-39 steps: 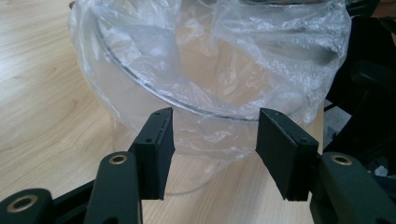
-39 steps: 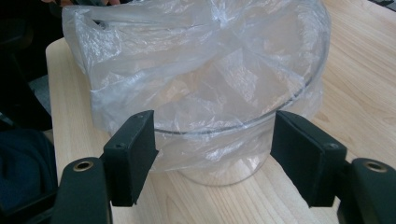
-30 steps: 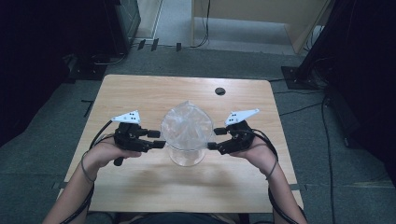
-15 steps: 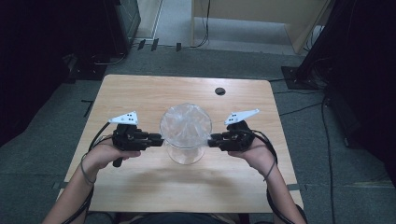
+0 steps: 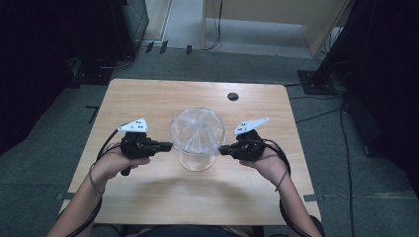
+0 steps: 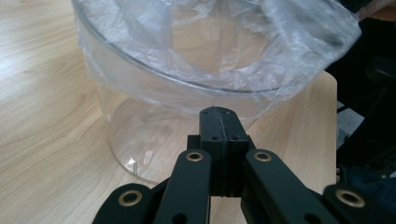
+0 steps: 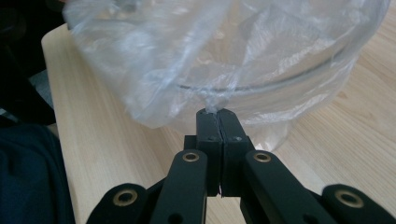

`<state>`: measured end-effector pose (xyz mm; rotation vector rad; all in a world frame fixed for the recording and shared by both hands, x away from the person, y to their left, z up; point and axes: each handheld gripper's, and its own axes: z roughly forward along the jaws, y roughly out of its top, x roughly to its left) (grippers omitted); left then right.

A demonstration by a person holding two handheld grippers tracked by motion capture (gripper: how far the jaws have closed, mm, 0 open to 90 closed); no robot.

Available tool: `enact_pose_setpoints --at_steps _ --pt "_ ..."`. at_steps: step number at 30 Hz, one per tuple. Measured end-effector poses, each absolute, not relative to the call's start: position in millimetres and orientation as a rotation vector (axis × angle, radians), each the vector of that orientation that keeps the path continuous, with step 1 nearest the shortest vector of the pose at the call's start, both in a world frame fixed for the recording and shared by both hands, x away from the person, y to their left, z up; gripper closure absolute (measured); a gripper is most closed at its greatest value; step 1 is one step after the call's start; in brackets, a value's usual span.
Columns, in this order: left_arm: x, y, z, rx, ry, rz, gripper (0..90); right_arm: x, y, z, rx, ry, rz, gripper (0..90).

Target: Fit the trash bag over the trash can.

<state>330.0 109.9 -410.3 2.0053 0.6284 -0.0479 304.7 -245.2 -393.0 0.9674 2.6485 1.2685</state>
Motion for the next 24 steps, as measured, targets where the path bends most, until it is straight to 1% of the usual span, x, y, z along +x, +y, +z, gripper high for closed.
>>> enact_pose_setpoints --at_steps 3,7,8,9,10,12,14,17,18,19,24 --pt "331 111 -409 1.983 0.636 -0.062 90.0 307 -245 -398 0.968 2.652 1.256 89.1" --pt "331 115 -405 1.964 0.644 -0.068 82.8 310 -249 -404 0.977 2.639 1.216 85.5" --pt "330 115 -404 1.965 0.642 -0.070 79.5 311 -250 -405 0.976 2.636 1.223 81.1" --pt "330 114 -404 1.966 0.638 -0.067 76.1 311 -250 -405 0.958 2.638 1.232 73.4" --pt "329 114 -402 1.971 0.631 -0.063 72.7 311 -251 -404 0.934 2.636 1.241 69.1" --pt "328 114 -398 1.963 0.624 -0.049 69.4 310 -254 -399 0.915 2.628 1.270 61.3" --pt "327 114 -393 1.957 0.618 -0.044 67.3 309 -260 -392 0.908 2.610 1.312 59.2" --pt "324 113 -387 1.949 0.598 -0.052 61.2 307 -268 -381 0.897 2.582 1.381 55.8" --pt "323 111 -386 1.944 0.595 -0.063 58.8 306 -269 -378 0.886 2.580 1.404 53.4" --pt "322 110 -385 1.942 0.591 -0.072 56.1 305 -269 -376 0.872 2.585 1.422 51.8" --pt "316 99 -382 1.957 0.563 -0.085 48.6 299 -261 -368 0.805 2.593 1.473 45.4"
